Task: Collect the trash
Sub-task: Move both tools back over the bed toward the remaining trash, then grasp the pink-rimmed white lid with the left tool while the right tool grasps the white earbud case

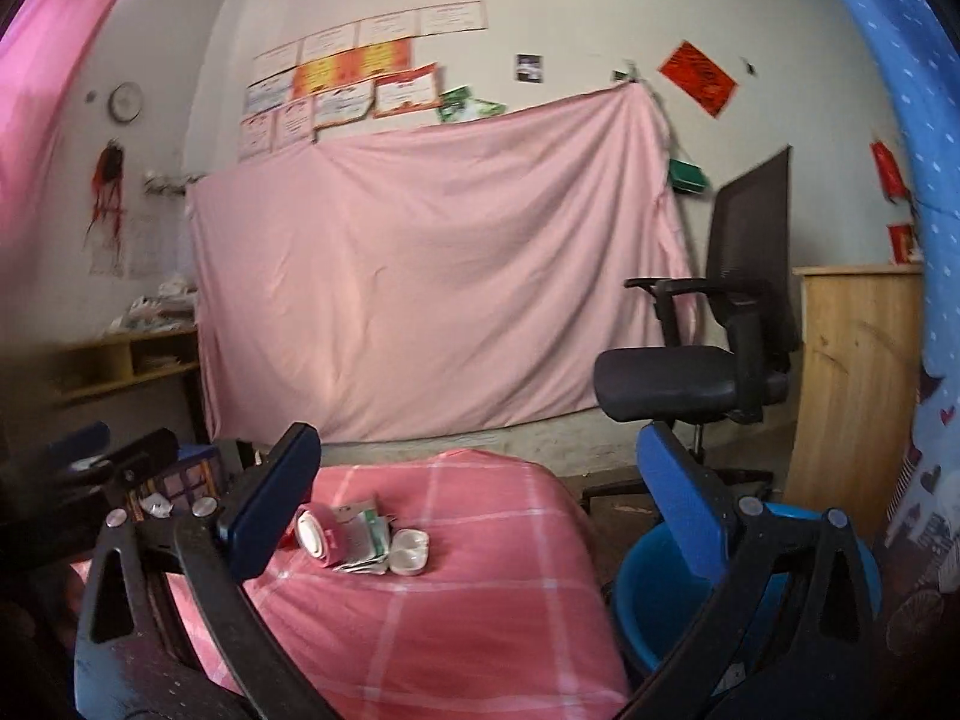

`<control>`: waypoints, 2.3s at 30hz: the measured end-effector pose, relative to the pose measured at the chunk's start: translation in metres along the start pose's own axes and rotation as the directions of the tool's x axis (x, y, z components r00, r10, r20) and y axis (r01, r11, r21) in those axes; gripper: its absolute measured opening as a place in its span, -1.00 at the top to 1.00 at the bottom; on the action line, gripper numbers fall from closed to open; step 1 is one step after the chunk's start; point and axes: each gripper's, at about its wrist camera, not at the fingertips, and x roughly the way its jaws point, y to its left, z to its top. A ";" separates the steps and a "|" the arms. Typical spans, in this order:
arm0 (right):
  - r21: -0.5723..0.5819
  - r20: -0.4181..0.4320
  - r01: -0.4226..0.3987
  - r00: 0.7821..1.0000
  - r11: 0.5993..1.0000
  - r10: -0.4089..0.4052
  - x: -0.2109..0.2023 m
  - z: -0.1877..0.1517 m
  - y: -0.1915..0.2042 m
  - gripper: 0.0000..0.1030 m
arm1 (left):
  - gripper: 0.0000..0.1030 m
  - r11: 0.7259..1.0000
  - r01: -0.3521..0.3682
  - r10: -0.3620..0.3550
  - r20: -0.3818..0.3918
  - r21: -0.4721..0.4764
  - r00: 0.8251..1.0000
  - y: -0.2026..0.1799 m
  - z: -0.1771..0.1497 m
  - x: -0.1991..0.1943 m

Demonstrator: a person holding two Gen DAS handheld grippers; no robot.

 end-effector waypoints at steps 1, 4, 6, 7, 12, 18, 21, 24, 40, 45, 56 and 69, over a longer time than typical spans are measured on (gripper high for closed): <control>-0.006 -0.004 -0.011 1.000 1.000 0.011 0.002 -0.001 0.004 -1.00 | -0.96 1.000 -0.013 0.013 0.000 0.007 1.000 0.005 -0.004 -0.003; -0.026 -0.021 -0.029 0.999 0.999 0.029 0.008 -0.006 0.013 -1.00 | -0.96 0.999 -0.039 0.040 -0.013 0.023 0.999 0.016 -0.013 -0.004; -0.037 -0.043 -0.039 0.998 0.999 0.038 0.011 -0.011 0.018 -1.00 | -0.96 0.998 -0.055 0.055 -0.025 0.027 0.998 0.022 -0.017 -0.002; -0.041 -0.055 -0.043 0.998 0.998 0.041 0.014 -0.013 0.021 -1.00 | -0.96 0.998 -0.063 0.064 -0.033 0.027 0.997 0.025 -0.020 0.000; -0.060 -0.118 -0.043 0.992 0.997 0.036 0.030 -0.024 0.028 -1.00 | -0.96 0.997 -0.069 0.070 -0.078 0.014 0.994 0.037 -0.028 0.011; -0.100 -0.230 -0.004 0.973 0.995 -0.020 0.058 -0.032 0.030 -1.00 | -0.96 1.000 -0.019 0.019 -0.127 0.004 0.992 0.037 -0.033 0.034; -0.147 -0.288 0.013 0.956 0.989 -0.055 0.073 -0.038 0.026 -1.00 | -0.95 1.000 0.010 -0.012 -0.164 -0.011 0.986 0.035 -0.032 0.048; -0.129 -0.353 -0.005 0.935 0.992 -0.041 0.088 -0.043 0.018 -1.00 | -0.94 0.999 0.037 -0.045 -0.225 -0.037 0.973 0.034 -0.032 0.067; -0.018 -0.636 -0.195 0.759 0.981 0.139 0.183 -0.074 0.015 -0.48 | -0.47 0.964 0.184 -0.253 -0.458 -0.191 0.852 0.036 -0.033 0.142; 0.020 -0.691 -0.221 0.702 0.975 0.173 0.191 -0.088 0.017 -0.42 | -0.47 0.953 0.219 -0.295 -0.483 -0.209 0.824 0.037 -0.032 0.146; 0.109 -0.680 -0.196 0.700 0.975 0.217 0.178 -0.086 -0.011 0.20 | -0.47 0.939 0.241 -0.335 -0.497 -0.245 0.801 0.024 -0.026 0.161; 0.169 -0.651 -0.138 0.727 0.976 0.216 0.173 -0.081 -0.033 0.20 | -0.47 0.965 0.190 -0.259 -0.559 -0.179 0.788 -0.009 -0.023 0.205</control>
